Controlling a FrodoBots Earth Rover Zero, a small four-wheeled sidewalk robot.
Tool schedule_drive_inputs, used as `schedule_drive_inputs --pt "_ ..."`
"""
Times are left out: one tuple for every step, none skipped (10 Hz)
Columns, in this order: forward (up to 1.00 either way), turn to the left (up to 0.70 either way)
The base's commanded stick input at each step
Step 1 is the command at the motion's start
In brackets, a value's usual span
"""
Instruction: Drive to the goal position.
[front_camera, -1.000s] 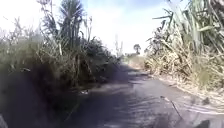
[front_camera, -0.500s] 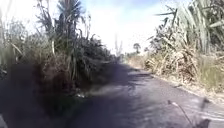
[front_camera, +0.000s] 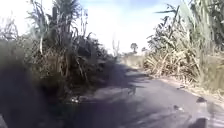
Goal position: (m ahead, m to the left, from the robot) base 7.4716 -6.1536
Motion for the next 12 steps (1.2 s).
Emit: schedule_drive_inputs --pt "0.45 -0.27" --pt "0.45 -0.22" --pt "0.45 -0.17" --pt "0.45 -0.11" --pt "0.45 0.00" --pt "0.45 0.00" --pt "0.45 0.00" --pt "0.45 0.00" --pt "0.45 0.00" --pt "0.45 0.00" --pt "0.45 0.00" --pt "0.45 0.00"
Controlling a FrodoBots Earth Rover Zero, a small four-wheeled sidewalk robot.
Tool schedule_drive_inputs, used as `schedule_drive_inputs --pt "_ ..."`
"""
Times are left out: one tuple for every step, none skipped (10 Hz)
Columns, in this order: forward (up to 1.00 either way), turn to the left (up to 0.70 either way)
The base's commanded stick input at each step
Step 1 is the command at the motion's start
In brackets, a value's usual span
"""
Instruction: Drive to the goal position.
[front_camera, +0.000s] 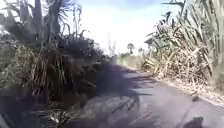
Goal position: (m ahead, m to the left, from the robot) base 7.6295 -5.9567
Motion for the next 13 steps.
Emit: schedule_drive_inputs --pt "0.45 0.00" --pt "0.45 0.00" --pt "0.45 0.00" --pt "0.45 0.00" --pt "0.45 0.00" --pt "0.45 0.00" --pt "0.45 0.00" --pt "0.45 0.00" --pt "0.45 0.00" --pt "0.45 -0.19" --pt "0.45 -0.22" --pt "0.45 -0.24" --pt "0.45 -0.26"
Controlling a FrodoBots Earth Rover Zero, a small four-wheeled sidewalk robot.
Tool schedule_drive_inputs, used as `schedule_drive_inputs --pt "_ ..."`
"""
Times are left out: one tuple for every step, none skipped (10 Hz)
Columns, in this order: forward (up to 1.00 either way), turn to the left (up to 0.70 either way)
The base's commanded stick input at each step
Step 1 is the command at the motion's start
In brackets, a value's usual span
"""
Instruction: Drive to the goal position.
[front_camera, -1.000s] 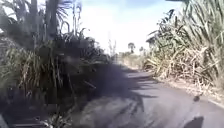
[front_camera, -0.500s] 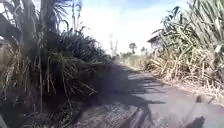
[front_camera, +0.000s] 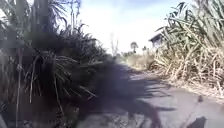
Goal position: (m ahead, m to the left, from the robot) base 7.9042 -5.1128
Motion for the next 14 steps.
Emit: schedule_drive_inputs --pt "0.45 -0.26" --pt "0.45 -0.26" --pt "0.45 -0.27" --pt "0.45 -0.27" --pt "0.45 -0.27" --pt "0.45 -0.27" --pt "0.45 -0.27" --pt "0.45 -0.27" --pt "0.45 -0.27" --pt "0.45 -0.27" --pt "0.45 -0.27" --pt "0.45 -0.27" --pt "0.45 -0.19" --pt "0.45 -0.11"
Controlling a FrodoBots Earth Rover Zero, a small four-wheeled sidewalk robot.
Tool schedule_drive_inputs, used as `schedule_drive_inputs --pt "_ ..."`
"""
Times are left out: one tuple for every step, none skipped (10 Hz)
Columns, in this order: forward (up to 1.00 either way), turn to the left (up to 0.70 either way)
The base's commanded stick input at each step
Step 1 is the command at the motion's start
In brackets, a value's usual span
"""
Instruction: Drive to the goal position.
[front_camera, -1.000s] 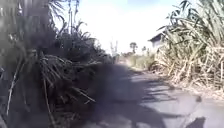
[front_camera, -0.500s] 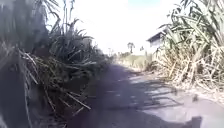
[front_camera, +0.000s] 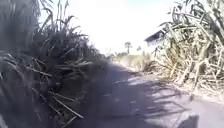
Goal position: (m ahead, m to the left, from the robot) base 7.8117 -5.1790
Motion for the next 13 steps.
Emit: schedule_drive_inputs --pt "0.45 -0.03" --pt "0.45 0.00" --pt "0.45 0.00" --pt "0.45 0.00" --pt "0.45 0.00" --pt "0.45 0.00" --pt "0.45 0.00" --pt "0.45 0.00" --pt "0.45 0.00" --pt "0.45 0.00" --pt "0.45 0.00" --pt "0.45 0.00" --pt "0.45 0.00"
